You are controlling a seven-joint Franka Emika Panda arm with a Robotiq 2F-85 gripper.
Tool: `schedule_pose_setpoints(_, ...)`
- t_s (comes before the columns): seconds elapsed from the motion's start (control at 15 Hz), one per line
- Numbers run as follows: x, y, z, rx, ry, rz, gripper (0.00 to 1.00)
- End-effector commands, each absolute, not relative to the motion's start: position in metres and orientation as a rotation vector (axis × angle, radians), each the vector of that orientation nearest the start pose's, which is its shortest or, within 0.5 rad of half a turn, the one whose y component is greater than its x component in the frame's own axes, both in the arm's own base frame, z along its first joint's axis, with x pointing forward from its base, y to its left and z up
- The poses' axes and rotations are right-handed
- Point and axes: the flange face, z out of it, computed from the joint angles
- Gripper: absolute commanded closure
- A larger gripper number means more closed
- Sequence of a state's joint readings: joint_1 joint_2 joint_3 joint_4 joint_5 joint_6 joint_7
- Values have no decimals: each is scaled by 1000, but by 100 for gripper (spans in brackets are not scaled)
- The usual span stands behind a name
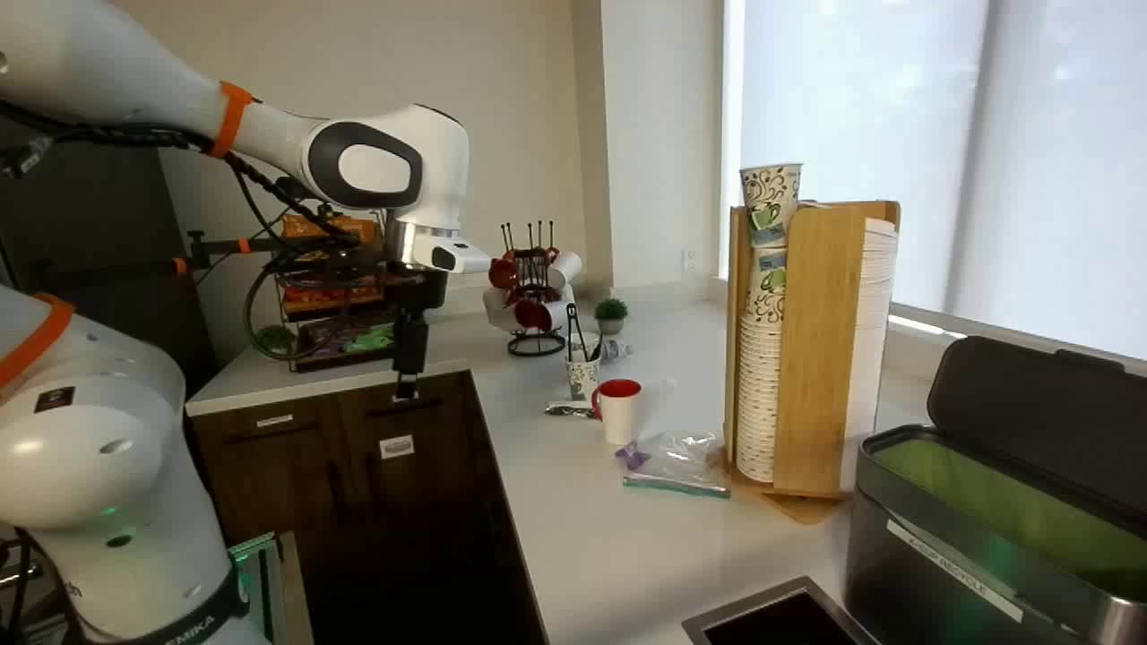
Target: Place the clear plastic with cutlery inside it into the white and red mug.
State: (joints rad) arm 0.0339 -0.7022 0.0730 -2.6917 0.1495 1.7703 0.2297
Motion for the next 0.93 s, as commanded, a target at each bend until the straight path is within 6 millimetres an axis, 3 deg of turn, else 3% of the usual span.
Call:
schedule_pose_setpoints(0.0,304,45,423,-3048,292,357,0)
schedule_pose_setpoints(0.4,304,45,423,-3044,317,364,0)
schedule_pose_setpoints(0.53,324,50,412,-3050,373,311,0)
schedule_pose_setpoints(0.67,349,60,401,-3052,381,236,7)
schedule_pose_setpoints(0.87,386,87,380,-3056,481,101,3)
